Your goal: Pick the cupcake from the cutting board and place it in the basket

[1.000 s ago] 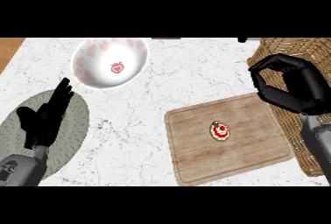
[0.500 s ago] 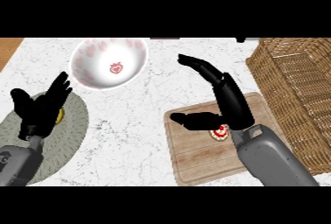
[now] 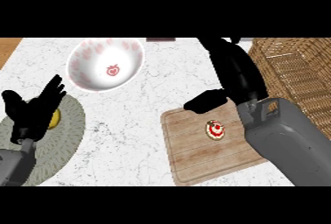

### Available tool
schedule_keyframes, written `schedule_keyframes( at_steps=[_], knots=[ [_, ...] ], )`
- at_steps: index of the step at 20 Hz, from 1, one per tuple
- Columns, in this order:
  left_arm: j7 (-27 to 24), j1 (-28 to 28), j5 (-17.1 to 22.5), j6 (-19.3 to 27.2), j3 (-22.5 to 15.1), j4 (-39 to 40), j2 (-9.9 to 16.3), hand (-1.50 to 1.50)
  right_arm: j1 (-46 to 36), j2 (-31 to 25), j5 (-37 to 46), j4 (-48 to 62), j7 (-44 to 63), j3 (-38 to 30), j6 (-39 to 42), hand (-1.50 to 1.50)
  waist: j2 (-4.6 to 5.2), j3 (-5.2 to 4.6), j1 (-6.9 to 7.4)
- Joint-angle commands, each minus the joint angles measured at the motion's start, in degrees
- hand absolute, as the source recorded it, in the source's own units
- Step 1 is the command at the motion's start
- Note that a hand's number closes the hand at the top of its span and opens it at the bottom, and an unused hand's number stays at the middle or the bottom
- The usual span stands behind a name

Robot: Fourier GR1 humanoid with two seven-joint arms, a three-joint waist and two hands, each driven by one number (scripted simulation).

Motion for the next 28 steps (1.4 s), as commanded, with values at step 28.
schedule_keyframes(
  at_steps=[28],
  knots=[
    [2.7,0.1,-3.1,-0.8,3.3,-2.7,-3.6,0.0,20.2,-20.5,-31.5,-34.3,23.8,-24.0,23.4,-1.5,0.95,0.4,0.05]
  ],
)
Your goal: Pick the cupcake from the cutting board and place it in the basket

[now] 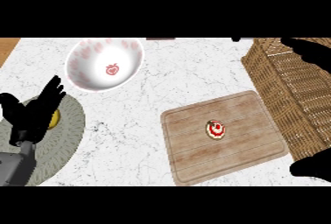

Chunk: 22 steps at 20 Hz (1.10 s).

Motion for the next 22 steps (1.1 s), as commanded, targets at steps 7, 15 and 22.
schedule_keyframes(
  at_steps=[7,15,22],
  knots=[
    [-1.1,-0.4,-3.1,-1.6,1.7,1.2,-2.2,0.0,18.5,10.6,24.6,-3.1,-12.3,6.1,-6.3,-1.5,0.4,0.03,1.04],
    [0.9,0.6,-5.3,-2.1,1.9,-0.9,-3.9,0.0,19.0,22.4,34.5,11.1,-25.5,10.8,-15.5,-1.5,0.37,0.02,1.4],
    [4.5,-0.7,-7.9,-1.2,3.3,-3.7,-6.0,0.0,19.8,25.9,41.1,20.3,-27.0,13.9,-13.5,-1.5,0.3,0.02,1.3]
  ],
)
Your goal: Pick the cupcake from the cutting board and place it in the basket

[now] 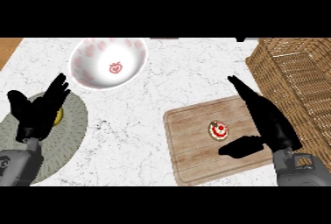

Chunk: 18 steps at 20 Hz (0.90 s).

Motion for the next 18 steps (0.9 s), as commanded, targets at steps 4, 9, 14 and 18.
schedule_keyframes(
  at_steps=[4,9,14,18],
  knots=[
    [2.8,-1.0,-2.1,-0.1,1.4,-1.9,-2.6,0.0,-0.1,3.9,5.5,7.6,-2.2,1.9,2.2,-1.5,-0.06,0.0,-0.08],
    [2.1,0.2,-3.4,-4.4,5.1,-0.9,-2.6,0.0,2.4,3.3,5.7,5.7,-6.0,-3.4,6.7,-1.5,-0.06,0.0,-0.24],
    [5.2,1.6,-4.3,-5.0,5.8,-4.6,-3.2,0.0,4.4,2.2,4.3,6.3,-11.6,-7.4,8.4,-1.5,-0.09,0.01,-0.15],
    [2.8,2.2,-6.0,-5.6,6.7,-3.5,-4.7,0.0,4.3,4.7,3.6,8.0,-14.4,-7.5,9.8,-1.5,-0.05,0.0,-0.16]
  ],
)
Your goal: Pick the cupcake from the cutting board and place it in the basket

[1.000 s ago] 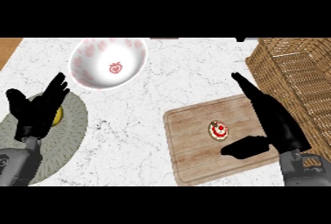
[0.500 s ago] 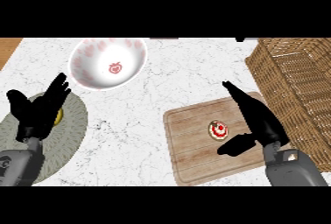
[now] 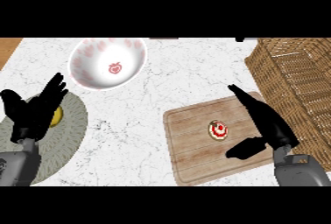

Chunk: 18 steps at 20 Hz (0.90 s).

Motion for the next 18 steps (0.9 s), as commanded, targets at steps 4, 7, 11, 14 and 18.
schedule_keyframes(
  at_steps=[4,7,11,14,18],
  knots=[
    [1.9,0.4,-2.2,-0.6,1.1,-1.8,-2.7,0.0,2.5,3.3,4.4,0.2,-5.1,1.6,-0.2,-1.5,0.01,0.0,0.02],
    [-6.3,-1.4,-5.2,-0.8,1.0,8.0,-4.7,0.0,5.9,3.8,4.6,-5.3,-2.2,2.4,0.8,-1.5,0.06,-0.03,-0.32],
    [1.4,1.3,-3.2,-3.0,3.1,-2.8,-2.3,0.0,2.8,4.6,8.2,-1.6,-0.7,1.1,1.6,-1.5,-0.01,0.0,0.13],
    [1.8,-3.5,-4.3,-2.6,3.4,2.2,-3.5,0.0,1.7,7.8,11.7,1.0,0.2,3.6,-0.1,-1.5,0.05,-0.01,-0.06],
    [-0.8,-0.8,-4.8,-3.8,4.6,0.5,-4.1,0.0,2.2,8.9,15.2,4.9,-2.3,3.7,-2.0,-1.5,0.03,-0.01,0.03]
  ],
)
